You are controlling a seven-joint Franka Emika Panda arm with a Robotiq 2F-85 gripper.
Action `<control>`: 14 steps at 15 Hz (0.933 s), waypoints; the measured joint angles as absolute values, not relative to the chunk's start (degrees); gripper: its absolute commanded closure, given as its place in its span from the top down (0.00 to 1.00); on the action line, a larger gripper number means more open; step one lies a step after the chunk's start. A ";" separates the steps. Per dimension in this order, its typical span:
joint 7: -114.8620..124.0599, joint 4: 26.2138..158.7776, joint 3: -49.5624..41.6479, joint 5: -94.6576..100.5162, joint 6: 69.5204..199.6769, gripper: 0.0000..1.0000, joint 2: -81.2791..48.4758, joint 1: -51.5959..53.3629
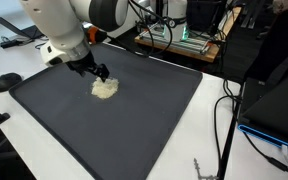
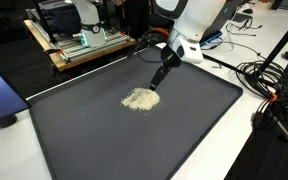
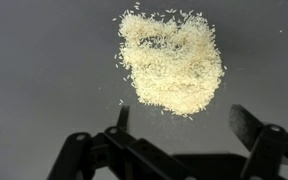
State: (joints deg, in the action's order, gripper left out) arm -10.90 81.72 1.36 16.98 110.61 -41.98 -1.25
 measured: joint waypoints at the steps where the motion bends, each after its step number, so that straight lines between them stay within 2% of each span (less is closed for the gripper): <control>1: -10.90 81.56 1.37 16.95 110.49 1.00 -42.10 -1.22; 6: -11.28 79.83 1.21 13.48 109.11 1.00 -43.00 -2.27; 14: -13.73 71.23 1.17 1.81 106.00 1.00 -48.87 -10.11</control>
State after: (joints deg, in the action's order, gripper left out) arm -13.73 71.23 1.17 1.81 106.00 -48.87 -10.11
